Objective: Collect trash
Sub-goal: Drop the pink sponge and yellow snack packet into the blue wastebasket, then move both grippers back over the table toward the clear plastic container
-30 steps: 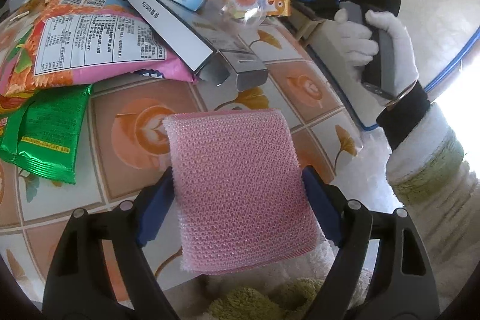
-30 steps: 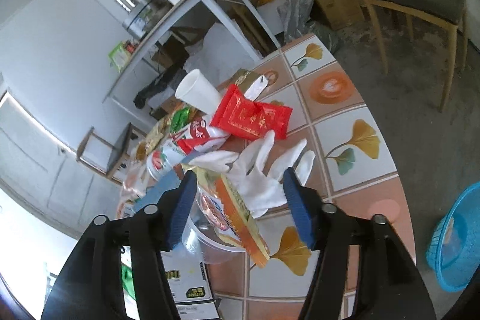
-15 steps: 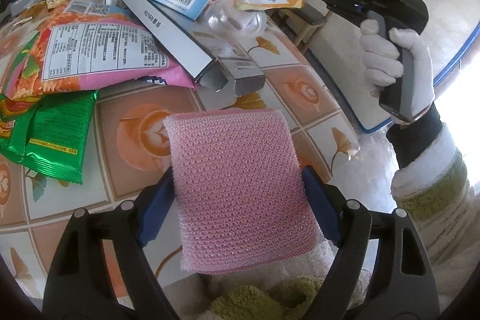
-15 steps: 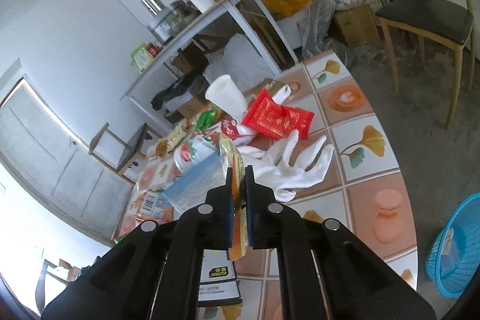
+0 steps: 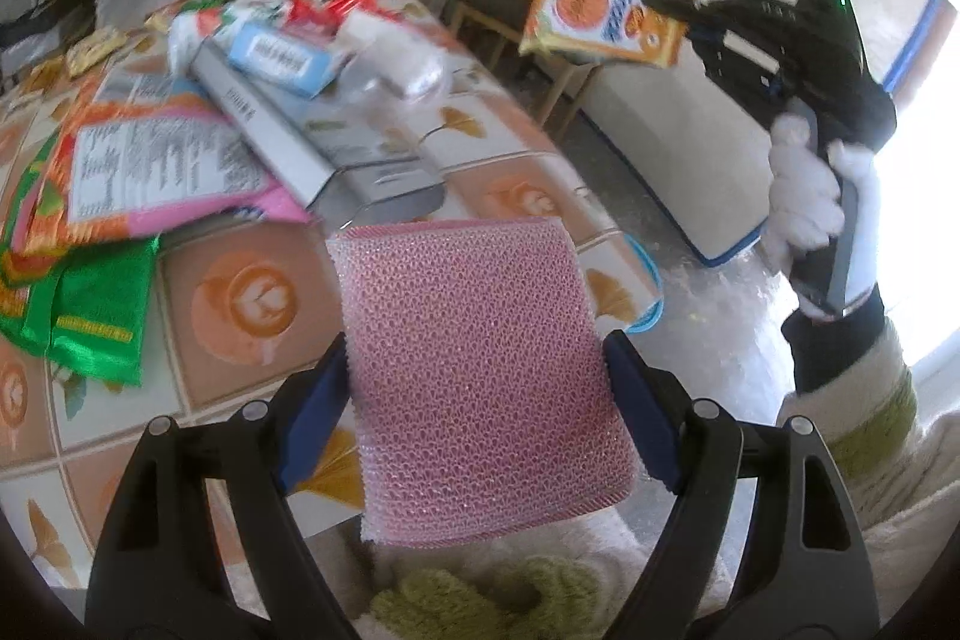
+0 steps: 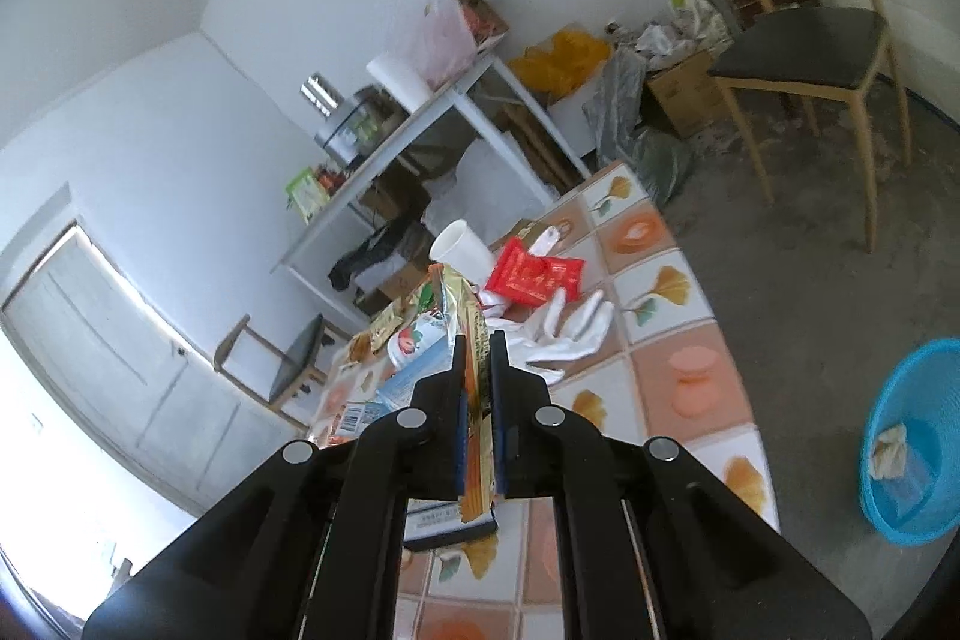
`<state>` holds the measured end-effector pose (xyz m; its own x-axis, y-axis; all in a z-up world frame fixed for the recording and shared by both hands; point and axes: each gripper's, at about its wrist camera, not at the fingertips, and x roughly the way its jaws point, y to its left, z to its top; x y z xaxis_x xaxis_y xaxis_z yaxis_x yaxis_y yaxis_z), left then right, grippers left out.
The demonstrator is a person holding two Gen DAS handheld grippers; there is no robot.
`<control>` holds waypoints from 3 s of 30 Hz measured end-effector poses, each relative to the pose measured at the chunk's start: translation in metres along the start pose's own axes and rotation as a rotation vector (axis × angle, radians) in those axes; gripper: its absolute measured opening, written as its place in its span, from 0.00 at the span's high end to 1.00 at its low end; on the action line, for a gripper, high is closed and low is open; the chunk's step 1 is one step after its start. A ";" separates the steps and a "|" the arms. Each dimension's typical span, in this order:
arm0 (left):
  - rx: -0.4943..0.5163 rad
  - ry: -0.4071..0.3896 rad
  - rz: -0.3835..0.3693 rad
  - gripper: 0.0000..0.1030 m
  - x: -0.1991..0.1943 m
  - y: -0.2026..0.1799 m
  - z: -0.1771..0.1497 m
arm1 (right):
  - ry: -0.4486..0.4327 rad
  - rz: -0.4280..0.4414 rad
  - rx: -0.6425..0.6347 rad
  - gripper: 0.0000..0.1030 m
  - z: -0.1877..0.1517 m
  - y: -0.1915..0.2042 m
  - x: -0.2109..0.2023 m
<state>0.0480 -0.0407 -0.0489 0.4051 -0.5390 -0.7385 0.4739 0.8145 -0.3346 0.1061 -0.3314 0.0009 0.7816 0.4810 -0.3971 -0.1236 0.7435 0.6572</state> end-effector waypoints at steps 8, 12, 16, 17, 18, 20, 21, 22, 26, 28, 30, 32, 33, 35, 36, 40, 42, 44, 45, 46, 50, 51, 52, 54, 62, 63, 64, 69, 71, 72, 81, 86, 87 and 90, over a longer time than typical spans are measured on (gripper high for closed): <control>0.115 0.006 -0.124 0.24 0.022 -0.054 0.039 | -0.088 -0.114 0.132 0.94 -0.027 -0.057 -0.083; 0.158 0.048 -0.214 0.24 0.052 -0.088 0.068 | -0.150 -0.208 0.209 0.94 -0.042 -0.087 -0.124; 0.196 0.124 -0.297 0.24 0.099 -0.132 0.101 | -0.199 -0.347 0.305 0.94 -0.061 -0.124 -0.159; 0.201 0.146 -0.318 0.24 0.111 -0.142 0.106 | -0.203 -0.367 0.323 0.94 -0.065 -0.130 -0.163; 0.209 0.173 -0.319 0.24 0.128 -0.156 0.114 | -0.208 -0.399 0.348 0.94 -0.070 -0.141 -0.168; 0.250 0.190 -0.307 0.24 0.152 -0.177 0.121 | -0.215 -0.431 0.395 0.94 -0.077 -0.160 -0.172; 0.280 0.205 -0.290 0.24 0.171 -0.192 0.125 | -0.219 -0.443 0.421 0.94 -0.080 -0.170 -0.174; 0.290 0.220 -0.286 0.23 0.182 -0.199 0.127 | -0.224 -0.460 0.458 0.94 -0.084 -0.185 -0.175; 0.293 0.315 -0.289 0.23 0.248 -0.236 0.134 | -0.240 -0.491 0.563 0.94 -0.093 -0.228 -0.174; 0.286 0.338 -0.271 0.21 0.277 -0.248 0.135 | -0.251 -0.508 0.617 0.93 -0.096 -0.253 -0.170; 0.254 0.379 -0.257 0.20 0.313 -0.255 0.136 | -0.259 -0.513 0.651 0.90 -0.097 -0.273 -0.164; 0.212 0.408 -0.246 0.19 0.342 -0.259 0.133 | -0.261 -0.530 0.689 0.90 -0.096 -0.294 -0.154; 0.187 0.425 -0.238 0.19 0.356 -0.260 0.131 | -0.255 -0.526 0.714 0.89 -0.097 -0.307 -0.148; 0.153 0.464 -0.231 0.19 0.380 -0.259 0.128 | -0.240 -0.529 0.750 0.71 -0.097 -0.327 -0.138; 0.144 0.473 -0.229 0.19 0.386 -0.258 0.127 | -0.232 -0.536 0.762 0.65 -0.097 -0.336 -0.133; 0.086 0.484 -0.236 0.19 0.390 -0.245 0.123 | -0.196 -0.564 0.790 0.64 -0.100 -0.360 -0.119; 0.087 0.451 -0.254 0.19 0.379 -0.241 0.127 | -0.187 -0.575 0.787 0.63 -0.100 -0.366 -0.117; 0.100 0.412 -0.269 0.19 0.367 -0.238 0.132 | -0.187 -0.582 0.781 0.63 -0.102 -0.368 -0.116; 0.104 0.388 -0.282 0.19 0.360 -0.238 0.137 | -0.190 -0.581 0.782 0.63 -0.103 -0.368 -0.118; 0.107 0.370 -0.291 0.19 0.351 -0.239 0.139 | -0.198 -0.575 0.781 0.63 -0.104 -0.365 -0.119; 0.134 0.266 -0.356 0.19 0.303 -0.234 0.153 | -0.210 -0.568 0.749 0.63 -0.106 -0.350 -0.129; 0.140 0.241 -0.370 0.19 0.290 -0.233 0.155 | -0.208 -0.570 0.733 0.63 -0.106 -0.344 -0.131; 0.151 0.210 -0.387 0.19 0.272 -0.229 0.157 | -0.204 -0.574 0.710 0.63 -0.106 -0.334 -0.134; 0.166 0.162 -0.416 0.19 0.242 -0.224 0.159 | -0.200 -0.571 0.672 0.63 -0.104 -0.317 -0.139; 0.224 0.033 -0.451 0.19 0.119 -0.176 0.126 | -0.159 -0.505 0.461 0.52 -0.099 -0.223 -0.160; 0.225 0.012 -0.449 0.19 0.104 -0.166 0.117 | -0.139 -0.488 0.432 0.50 -0.098 -0.209 -0.159; 0.221 -0.009 -0.435 0.19 0.090 -0.154 0.109 | -0.121 -0.467 0.409 0.50 -0.098 -0.199 -0.157; 0.195 -0.099 -0.302 0.19 0.043 -0.102 0.076 | -0.043 -0.379 0.324 0.44 -0.091 -0.154 -0.144; 0.185 -0.144 -0.236 0.19 0.022 -0.079 0.064 | -0.011 -0.334 0.296 0.42 -0.087 -0.135 -0.131; 0.174 -0.175 -0.201 0.19 0.011 -0.065 0.058 | 0.009 -0.315 0.278 0.42 -0.084 -0.125 -0.122; -0.003 -0.307 -0.040 0.19 -0.041 0.027 0.037 | 0.179 -0.089 0.206 0.40 -0.074 -0.048 -0.021; -0.040 -0.336 -0.026 0.22 -0.049 0.047 0.033 | 0.234 -0.022 0.139 0.40 -0.063 -0.005 0.026; -0.043 -0.342 -0.025 0.24 -0.050 0.050 0.033 | 0.236 -0.020 0.124 0.40 -0.060 0.001 0.033; -0.067 -0.341 -0.042 0.31 -0.048 0.061 0.032 | 0.239 -0.015 0.080 0.40 -0.045 0.015 0.059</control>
<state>0.0830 0.0276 -0.0151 0.6298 -0.6036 -0.4889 0.4477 0.7964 -0.4066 0.1224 -0.2711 -0.0417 0.6152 0.5735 -0.5410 -0.0571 0.7168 0.6950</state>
